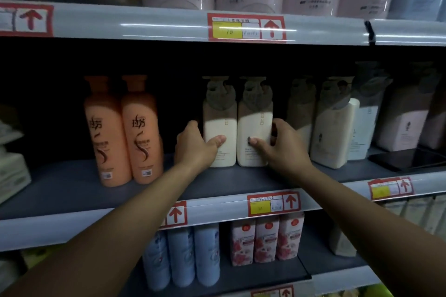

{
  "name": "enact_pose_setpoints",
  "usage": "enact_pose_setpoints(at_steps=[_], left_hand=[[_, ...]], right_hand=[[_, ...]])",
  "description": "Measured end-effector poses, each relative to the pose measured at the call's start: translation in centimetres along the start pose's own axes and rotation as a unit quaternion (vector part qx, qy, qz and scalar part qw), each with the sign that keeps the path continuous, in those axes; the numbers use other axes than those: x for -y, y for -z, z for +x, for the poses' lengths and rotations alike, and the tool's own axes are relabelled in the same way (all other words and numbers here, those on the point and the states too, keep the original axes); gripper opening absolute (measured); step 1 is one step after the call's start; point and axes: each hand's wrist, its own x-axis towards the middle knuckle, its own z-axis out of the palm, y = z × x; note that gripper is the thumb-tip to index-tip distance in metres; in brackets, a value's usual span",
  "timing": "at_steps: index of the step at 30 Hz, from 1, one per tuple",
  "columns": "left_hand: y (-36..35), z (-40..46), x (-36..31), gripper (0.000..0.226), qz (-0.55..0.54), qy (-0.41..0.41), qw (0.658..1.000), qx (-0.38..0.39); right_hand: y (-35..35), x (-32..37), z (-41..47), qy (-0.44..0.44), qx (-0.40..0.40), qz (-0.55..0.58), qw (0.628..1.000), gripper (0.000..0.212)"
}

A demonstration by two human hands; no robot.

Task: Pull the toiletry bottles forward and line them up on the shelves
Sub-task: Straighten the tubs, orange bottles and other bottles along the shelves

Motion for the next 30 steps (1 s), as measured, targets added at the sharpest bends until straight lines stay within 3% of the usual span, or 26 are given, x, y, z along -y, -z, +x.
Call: enact_pose_setpoints(at_steps=[9, 19, 24, 27, 30], left_hand=[[-1.4, 2.3, 0.6, 0.055, 0.053, 0.028, 0.998, -0.003], [-1.5, 2.1, 0.8, 0.050, 0.050, 0.024, 0.998, -0.008], [-0.7, 1.2, 0.1, 0.045, 0.049, 0.019, 0.998, 0.022], [-0.1, 1.0, -0.5, 0.041, 0.063, 0.032, 0.997, 0.045], [0.4, 0.4, -0.6, 0.055, 0.099, 0.046, 0.993, 0.037]], right_hand=[[-1.7, -0.9, 3.0, -0.022, -0.008, -0.069, 0.997, 0.046], [-1.8, -1.0, 2.8, -0.016, -0.003, -0.077, 0.997, 0.051], [-1.0, -0.2, 1.7, -0.019, 0.098, -0.104, 0.989, 0.046], [0.4, -0.2, 0.6, -0.004, 0.155, -0.125, 0.980, 0.055], [1.8, -0.5, -1.1, 0.019, 0.171, -0.134, 0.976, 0.044]])
